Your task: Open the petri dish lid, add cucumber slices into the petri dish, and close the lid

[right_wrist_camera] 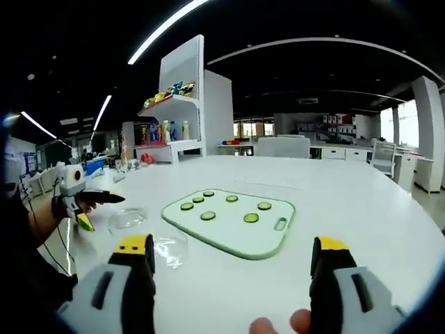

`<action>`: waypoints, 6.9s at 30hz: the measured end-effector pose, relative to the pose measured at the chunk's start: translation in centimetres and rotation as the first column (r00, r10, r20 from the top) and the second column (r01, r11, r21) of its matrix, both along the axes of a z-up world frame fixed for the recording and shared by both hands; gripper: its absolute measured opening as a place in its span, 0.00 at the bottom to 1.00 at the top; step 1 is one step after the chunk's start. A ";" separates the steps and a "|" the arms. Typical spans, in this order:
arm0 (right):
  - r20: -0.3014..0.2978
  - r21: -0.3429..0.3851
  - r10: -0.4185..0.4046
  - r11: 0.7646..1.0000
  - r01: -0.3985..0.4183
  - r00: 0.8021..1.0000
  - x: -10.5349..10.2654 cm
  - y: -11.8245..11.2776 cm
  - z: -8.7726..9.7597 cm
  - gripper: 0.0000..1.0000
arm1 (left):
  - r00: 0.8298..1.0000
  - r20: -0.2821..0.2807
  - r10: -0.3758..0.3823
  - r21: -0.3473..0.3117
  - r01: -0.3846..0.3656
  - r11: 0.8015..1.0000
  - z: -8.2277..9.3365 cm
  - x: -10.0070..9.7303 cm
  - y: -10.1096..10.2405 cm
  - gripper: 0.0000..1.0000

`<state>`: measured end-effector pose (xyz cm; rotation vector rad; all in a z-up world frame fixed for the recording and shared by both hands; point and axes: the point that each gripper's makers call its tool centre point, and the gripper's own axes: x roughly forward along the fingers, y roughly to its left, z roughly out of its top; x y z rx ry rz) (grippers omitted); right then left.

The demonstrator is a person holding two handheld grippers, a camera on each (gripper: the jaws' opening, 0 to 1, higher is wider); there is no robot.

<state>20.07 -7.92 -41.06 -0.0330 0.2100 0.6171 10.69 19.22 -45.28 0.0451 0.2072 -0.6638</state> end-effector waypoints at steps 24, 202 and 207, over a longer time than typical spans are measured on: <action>-0.185 -0.147 -0.059 0.989 0.032 0.981 16.1 6.8 -2.5 0.53 | 0.997 0.081 0.018 -0.021 -0.016 1.000 3.8 -4.7 0.8 0.90; -0.279 -0.343 0.350 0.833 -0.433 0.894 -4.3 14.1 -7.8 0.16 | 0.998 0.060 0.006 0.023 -0.008 1.000 2.8 -6.0 0.4 0.86; -0.289 -0.347 0.349 0.830 -0.437 0.891 -4.3 14.0 -8.1 0.16 | 0.998 0.060 0.004 0.020 -0.005 1.000 2.9 -6.0 0.3 0.86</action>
